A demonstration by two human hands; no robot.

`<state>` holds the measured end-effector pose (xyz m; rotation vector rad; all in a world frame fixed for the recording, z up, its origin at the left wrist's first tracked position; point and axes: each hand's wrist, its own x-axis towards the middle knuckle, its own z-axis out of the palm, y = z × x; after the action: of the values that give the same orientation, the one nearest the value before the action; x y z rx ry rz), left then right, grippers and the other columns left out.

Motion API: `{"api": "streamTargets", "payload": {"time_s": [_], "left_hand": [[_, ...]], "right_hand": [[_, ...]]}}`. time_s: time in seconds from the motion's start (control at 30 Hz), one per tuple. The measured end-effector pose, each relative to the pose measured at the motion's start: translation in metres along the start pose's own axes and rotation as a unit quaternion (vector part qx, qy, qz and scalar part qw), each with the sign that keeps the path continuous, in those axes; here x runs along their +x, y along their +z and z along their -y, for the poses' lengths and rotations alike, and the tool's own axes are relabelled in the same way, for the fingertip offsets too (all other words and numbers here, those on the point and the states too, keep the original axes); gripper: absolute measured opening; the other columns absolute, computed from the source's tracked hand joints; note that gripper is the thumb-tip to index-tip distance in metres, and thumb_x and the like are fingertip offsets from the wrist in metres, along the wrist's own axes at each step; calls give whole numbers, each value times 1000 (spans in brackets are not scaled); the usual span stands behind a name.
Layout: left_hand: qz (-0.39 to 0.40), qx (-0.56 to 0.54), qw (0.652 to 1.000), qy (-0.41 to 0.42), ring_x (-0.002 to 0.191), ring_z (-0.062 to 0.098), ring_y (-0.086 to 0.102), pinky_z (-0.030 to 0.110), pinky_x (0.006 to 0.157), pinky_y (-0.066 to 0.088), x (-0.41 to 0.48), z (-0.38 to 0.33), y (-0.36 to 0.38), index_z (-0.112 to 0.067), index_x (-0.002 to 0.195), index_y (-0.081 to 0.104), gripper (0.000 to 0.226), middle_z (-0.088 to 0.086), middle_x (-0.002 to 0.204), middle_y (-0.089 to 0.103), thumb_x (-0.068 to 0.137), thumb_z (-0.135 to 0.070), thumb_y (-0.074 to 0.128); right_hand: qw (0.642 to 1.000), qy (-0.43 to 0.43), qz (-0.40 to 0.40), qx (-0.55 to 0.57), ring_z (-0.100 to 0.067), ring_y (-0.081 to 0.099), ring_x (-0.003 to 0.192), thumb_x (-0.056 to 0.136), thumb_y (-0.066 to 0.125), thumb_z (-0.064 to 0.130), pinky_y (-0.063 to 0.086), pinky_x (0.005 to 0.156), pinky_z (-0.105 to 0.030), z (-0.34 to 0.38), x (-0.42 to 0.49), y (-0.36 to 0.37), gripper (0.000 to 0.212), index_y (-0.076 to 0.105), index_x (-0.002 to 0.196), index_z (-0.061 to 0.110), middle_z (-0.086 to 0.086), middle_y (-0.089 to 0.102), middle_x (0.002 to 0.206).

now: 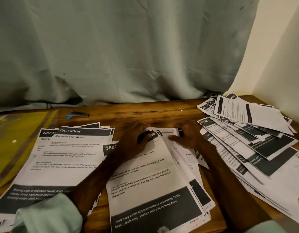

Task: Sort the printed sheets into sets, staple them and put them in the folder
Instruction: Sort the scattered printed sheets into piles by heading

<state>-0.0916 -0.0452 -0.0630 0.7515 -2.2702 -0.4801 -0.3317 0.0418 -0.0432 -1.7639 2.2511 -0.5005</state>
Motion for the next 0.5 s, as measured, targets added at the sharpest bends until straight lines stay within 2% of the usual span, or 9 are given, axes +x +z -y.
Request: {"api": "streamTargets", "payload": {"time_s": [0.07,0.17,0.23,0.27,0.33,0.4,0.5], "left_hand": [[-14,-5,1000,-16,97,8,48,7,81,30,-3,-2,-1,-12,113,61,26,-6,105,55,96,-31,69],[-11,-21,1000,-4,86,4,49,7,76,34,-7,-2,-2,-12,109,60,29,-9,97,53,94,-35,67],[-2,-35,999,8,87,-2,52,8,76,37,-8,0,-2,-13,108,59,29,-13,95,53,92,-37,65],[5,-44,999,12,89,-4,53,8,77,38,-8,1,-2,-13,109,60,30,-14,98,54,91,-36,65],[19,-59,997,35,97,-4,55,12,83,43,-8,4,-3,-12,113,61,32,-11,107,60,89,-30,70],[42,-73,994,76,109,3,59,17,89,48,-7,6,-7,-13,112,64,31,-6,115,65,85,-18,77],[46,-79,991,97,111,10,62,21,88,53,-6,4,-14,-14,105,66,30,-2,112,67,80,-7,83]], "right_hand": [[1000,8,-6,19,-19,64,111,84,70,58,50,99,-46,2,-3,-1,37,68,104,28,4,72,113],[997,29,-19,75,-12,68,99,86,77,40,54,82,-27,7,-11,-3,33,68,110,19,0,74,113],[990,47,-52,121,-9,64,97,83,82,30,48,74,-17,4,-13,1,36,64,112,20,-2,71,117],[987,50,-75,131,-12,62,103,81,84,30,47,78,-19,5,-14,3,39,63,113,21,-2,67,122],[987,45,-107,110,-19,52,121,80,84,33,42,96,-29,6,-17,6,43,62,116,24,-2,57,133],[987,30,-126,91,-19,46,127,82,82,34,32,100,-25,7,-17,7,42,63,118,24,0,55,133],[983,17,-131,124,-11,60,104,86,79,28,35,75,-8,10,-22,3,33,64,115,20,9,62,111]]}}
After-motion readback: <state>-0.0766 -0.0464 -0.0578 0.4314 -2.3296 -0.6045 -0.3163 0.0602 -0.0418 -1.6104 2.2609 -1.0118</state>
